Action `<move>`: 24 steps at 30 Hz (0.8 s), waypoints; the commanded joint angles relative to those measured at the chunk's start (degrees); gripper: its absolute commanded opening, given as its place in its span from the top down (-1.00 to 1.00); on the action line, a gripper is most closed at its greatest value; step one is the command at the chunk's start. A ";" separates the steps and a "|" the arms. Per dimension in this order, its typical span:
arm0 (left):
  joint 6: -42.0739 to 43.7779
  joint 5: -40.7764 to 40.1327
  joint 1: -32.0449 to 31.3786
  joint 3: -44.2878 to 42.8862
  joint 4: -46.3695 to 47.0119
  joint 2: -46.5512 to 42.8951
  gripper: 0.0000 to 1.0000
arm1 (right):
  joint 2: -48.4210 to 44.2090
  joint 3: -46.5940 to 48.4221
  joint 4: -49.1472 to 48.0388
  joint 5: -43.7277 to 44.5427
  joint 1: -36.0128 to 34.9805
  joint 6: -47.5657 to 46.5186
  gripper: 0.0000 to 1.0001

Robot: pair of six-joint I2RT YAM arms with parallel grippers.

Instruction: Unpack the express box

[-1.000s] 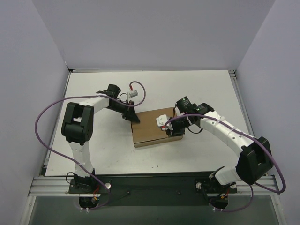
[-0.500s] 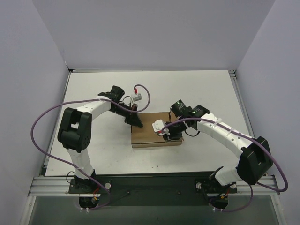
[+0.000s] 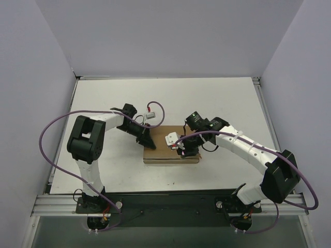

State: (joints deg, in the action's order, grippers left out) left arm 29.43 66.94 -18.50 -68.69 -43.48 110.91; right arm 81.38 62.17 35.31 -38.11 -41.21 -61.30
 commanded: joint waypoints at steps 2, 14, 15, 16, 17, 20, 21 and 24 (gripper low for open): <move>2.82 -3.30 0.75 -0.40 0.59 1.15 1.00 | -0.35 0.67 2.13 -0.39 1.30 6.97 1.00; 6.78 -7.70 0.84 -0.13 -1.60 2.82 1.00 | -4.39 -3.37 2.04 0.75 3.42 7.95 1.00; 6.87 -7.70 0.84 -0.05 -1.86 2.82 1.00 | -4.74 -3.55 2.04 0.84 3.68 7.86 1.00; 7.13 -7.79 0.84 0.04 -1.95 2.73 1.00 | -5.09 -3.90 2.04 1.10 3.86 7.77 1.00; 7.48 -7.87 0.84 0.22 -2.04 2.73 1.00 | -5.36 -3.99 2.13 1.19 3.94 7.69 1.00; 8.01 -8.58 0.84 0.31 -2.22 2.82 1.00 | -5.88 -4.60 2.65 1.37 4.38 7.07 1.00; 8.19 -8.66 0.84 0.31 -2.31 2.90 1.00 | -6.32 -4.78 2.83 1.46 4.47 6.81 1.00; 8.80 -9.02 0.84 0.13 -2.66 3.26 1.00 | -6.85 -5.22 3.45 1.63 5.09 6.11 1.00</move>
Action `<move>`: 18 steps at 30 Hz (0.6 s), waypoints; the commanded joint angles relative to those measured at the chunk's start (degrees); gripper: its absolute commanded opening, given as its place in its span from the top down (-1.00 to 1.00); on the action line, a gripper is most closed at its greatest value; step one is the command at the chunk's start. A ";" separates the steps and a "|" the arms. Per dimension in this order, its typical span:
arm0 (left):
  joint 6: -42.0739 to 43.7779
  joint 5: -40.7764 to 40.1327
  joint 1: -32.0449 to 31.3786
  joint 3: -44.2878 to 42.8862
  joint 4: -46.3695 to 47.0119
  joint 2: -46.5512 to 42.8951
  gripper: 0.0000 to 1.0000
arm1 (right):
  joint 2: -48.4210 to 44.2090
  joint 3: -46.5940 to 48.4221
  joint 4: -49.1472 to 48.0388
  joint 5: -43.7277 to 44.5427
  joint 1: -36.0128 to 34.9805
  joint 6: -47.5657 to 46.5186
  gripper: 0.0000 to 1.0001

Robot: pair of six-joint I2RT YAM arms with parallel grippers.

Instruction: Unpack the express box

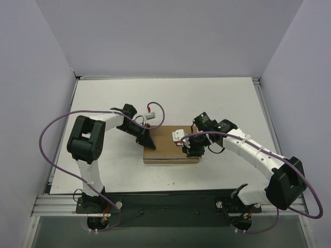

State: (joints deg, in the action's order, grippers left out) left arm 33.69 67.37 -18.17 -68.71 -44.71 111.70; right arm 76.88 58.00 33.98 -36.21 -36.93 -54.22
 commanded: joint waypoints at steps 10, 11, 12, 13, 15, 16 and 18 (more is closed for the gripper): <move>6.21 -10.33 0.51 -1.25 -2.93 4.05 1.00 | -3.84 -1.39 7.77 0.08 3.00 -3.44 1.00; 6.38 -10.51 0.42 -1.51 -3.10 4.31 1.00 | -4.28 -1.57 8.03 0.17 3.52 -3.79 1.00; 6.47 -10.68 0.51 -1.52 -3.10 4.40 1.00 | -4.55 -2.09 8.30 0.17 3.70 -3.97 1.00; 6.56 -10.77 0.51 -1.69 -3.19 4.66 1.00 | -4.72 -2.36 8.73 0.17 3.97 -4.49 1.00; 6.82 -10.95 0.51 -1.96 -3.28 4.84 1.00 | -5.34 -2.89 9.09 0.35 4.67 -4.93 1.00; 6.83 -11.12 0.42 -1.96 -3.28 4.93 1.00 | -5.60 -3.50 9.26 0.35 4.93 -5.20 1.00; 6.74 -11.21 0.51 -2.04 -3.28 5.28 1.00 | -6.04 -3.94 9.53 0.35 5.63 -5.55 1.00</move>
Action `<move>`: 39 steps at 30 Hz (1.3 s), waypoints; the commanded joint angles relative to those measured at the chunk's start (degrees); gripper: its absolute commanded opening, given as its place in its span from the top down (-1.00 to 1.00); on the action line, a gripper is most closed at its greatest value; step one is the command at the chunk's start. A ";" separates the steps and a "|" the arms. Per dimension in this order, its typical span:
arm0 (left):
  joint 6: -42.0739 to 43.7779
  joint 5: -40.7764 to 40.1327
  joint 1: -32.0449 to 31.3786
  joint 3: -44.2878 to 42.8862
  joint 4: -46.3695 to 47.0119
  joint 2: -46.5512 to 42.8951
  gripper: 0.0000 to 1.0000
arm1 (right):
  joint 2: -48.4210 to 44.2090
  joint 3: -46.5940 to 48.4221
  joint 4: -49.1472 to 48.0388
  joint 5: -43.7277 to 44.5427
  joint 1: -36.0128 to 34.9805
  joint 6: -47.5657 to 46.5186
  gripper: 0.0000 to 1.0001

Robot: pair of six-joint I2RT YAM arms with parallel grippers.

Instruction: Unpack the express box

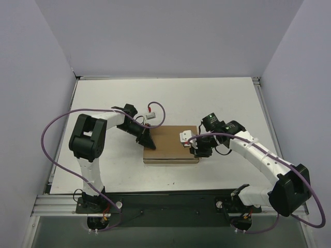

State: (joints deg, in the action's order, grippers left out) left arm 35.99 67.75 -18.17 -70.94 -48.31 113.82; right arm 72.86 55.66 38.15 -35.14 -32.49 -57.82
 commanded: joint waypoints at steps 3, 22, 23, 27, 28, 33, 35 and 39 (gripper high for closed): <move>4.53 -11.76 0.42 0.10 0.33 3.25 1.00 | -2.55 -2.31 5.62 -0.73 2.25 -2.29 1.00; -7.10 -2.28 -0.20 -5.35 3.64 -2.18 0.91 | -0.79 17.10 5.01 -1.88 5.77 15.77 1.00; -10.38 -0.70 -0.20 -5.87 5.67 -3.07 0.83 | 0.25 17.98 4.83 -0.82 5.86 17.99 1.00; -27.87 -0.67 -0.37 -4.04 21.30 -10.44 0.60 | 1.67 18.35 1.15 8.48 7.00 31.86 1.00; -31.47 -5.04 0.15 -3.42 25.42 -13.77 0.52 | 1.67 17.91 0.44 11.81 7.44 34.68 1.00; -28.97 -22.10 1.82 0.79 28.20 -22.05 0.27 | 1.58 15.01 -4.22 23.61 9.72 48.93 1.00; -29.30 -31.12 3.58 0.80 24.42 -23.03 0.22 | 1.93 12.65 -5.27 27.29 10.34 47.37 1.00; -34.32 -37.49 7.97 1.32 15.28 -23.29 0.21 | 4.13 11.67 -7.99 29.60 14.29 47.09 1.00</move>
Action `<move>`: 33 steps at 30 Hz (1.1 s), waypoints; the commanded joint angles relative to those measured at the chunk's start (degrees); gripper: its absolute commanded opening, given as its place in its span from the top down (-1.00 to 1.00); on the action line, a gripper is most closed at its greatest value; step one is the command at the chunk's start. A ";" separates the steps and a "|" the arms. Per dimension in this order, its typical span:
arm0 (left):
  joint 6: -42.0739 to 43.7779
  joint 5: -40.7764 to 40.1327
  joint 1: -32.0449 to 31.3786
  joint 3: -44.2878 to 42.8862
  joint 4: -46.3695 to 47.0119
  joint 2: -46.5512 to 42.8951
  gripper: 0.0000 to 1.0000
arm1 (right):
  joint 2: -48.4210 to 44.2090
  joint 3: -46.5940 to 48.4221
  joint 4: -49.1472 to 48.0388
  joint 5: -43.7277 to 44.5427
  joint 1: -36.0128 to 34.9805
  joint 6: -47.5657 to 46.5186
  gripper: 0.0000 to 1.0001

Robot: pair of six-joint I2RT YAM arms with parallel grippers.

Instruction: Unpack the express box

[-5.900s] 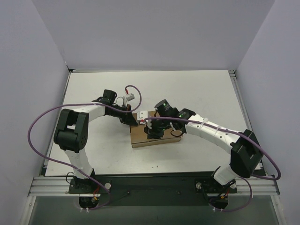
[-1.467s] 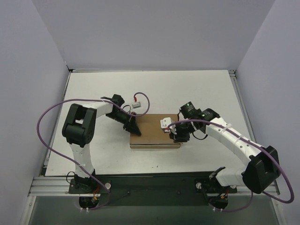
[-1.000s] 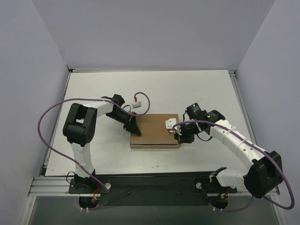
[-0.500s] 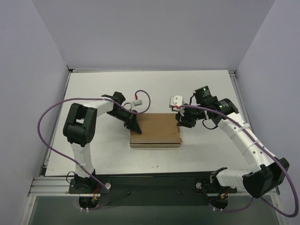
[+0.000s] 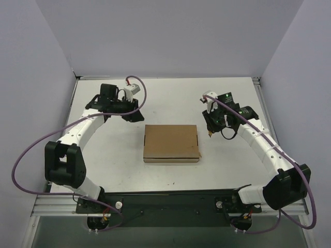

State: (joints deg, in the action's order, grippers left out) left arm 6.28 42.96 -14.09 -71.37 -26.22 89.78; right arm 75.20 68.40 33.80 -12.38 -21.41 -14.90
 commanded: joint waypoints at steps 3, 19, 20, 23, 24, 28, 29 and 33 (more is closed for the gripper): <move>-1.29 -13.52 5.38 6.58 -8.24 -2.41 0.21 | 2.32 -1.77 -6.45 5.19 5.50 4.52 1.00; 23.16 -10.27 4.77 9.06 -19.93 -2.77 0.16 | -2.95 -12.32 -14.02 -5.62 6.47 6.37 1.00; 22.81 -9.05 4.77 9.15 -19.84 -2.59 0.16 | -2.95 -13.02 -14.29 -6.77 6.21 6.72 1.00; 20.35 -7.19 4.68 9.94 -18.35 -0.66 0.16 | -2.34 -13.47 -15.17 -8.88 5.15 7.86 1.00; 19.30 -4.93 4.77 9.94 -18.34 -0.05 0.16 | -2.16 -13.21 -14.99 -9.58 4.71 7.69 1.00; 15.96 0.10 4.68 10.90 -16.24 2.68 0.16 | -1.29 -12.59 -14.73 -9.33 1.73 6.02 1.00; 15.00 0.11 4.60 11.17 -15.36 2.94 0.16 | -1.02 -12.50 -14.73 -9.07 1.20 6.02 1.00; 13.75 0.28 2.67 10.91 -14.04 5.14 0.15 | 1.00 -11.80 -14.64 -9.15 1.11 6.55 1.00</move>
State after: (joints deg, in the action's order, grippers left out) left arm 22.02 39.42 -9.63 -59.83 -42.72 93.36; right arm 74.72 55.07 19.90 -20.38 -20.29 -8.56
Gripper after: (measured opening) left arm 0.422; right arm 0.187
